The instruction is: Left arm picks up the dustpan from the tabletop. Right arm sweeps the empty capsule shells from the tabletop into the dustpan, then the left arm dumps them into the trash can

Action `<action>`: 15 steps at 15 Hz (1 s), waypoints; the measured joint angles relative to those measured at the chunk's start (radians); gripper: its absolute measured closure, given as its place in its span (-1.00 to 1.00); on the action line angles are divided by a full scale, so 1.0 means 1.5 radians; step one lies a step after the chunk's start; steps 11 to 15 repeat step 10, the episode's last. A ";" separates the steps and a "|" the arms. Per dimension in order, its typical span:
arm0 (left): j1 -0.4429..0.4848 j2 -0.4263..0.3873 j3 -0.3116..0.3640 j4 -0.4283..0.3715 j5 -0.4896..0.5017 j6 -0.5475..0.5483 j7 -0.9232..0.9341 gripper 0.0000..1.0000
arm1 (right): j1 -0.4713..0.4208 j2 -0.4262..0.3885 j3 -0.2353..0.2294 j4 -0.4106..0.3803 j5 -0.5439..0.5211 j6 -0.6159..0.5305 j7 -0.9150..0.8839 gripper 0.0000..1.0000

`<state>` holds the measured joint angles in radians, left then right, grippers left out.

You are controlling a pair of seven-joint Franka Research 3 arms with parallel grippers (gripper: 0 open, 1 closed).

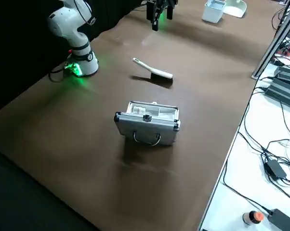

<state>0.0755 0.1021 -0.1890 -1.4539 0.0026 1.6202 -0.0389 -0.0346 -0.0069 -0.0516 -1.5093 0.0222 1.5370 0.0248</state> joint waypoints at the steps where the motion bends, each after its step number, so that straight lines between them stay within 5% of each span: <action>1: 0.000 0.000 0.002 0.000 0.002 0.000 0.004 -1.00 | 0.000 0.000 0.000 0.000 0.000 0.000 0.000 -0.96; 15: -0.001 -0.004 0.002 0.000 0.019 -0.001 0.013 -1.00 | 0.000 0.000 0.000 0.000 0.000 0.000 0.000 -0.96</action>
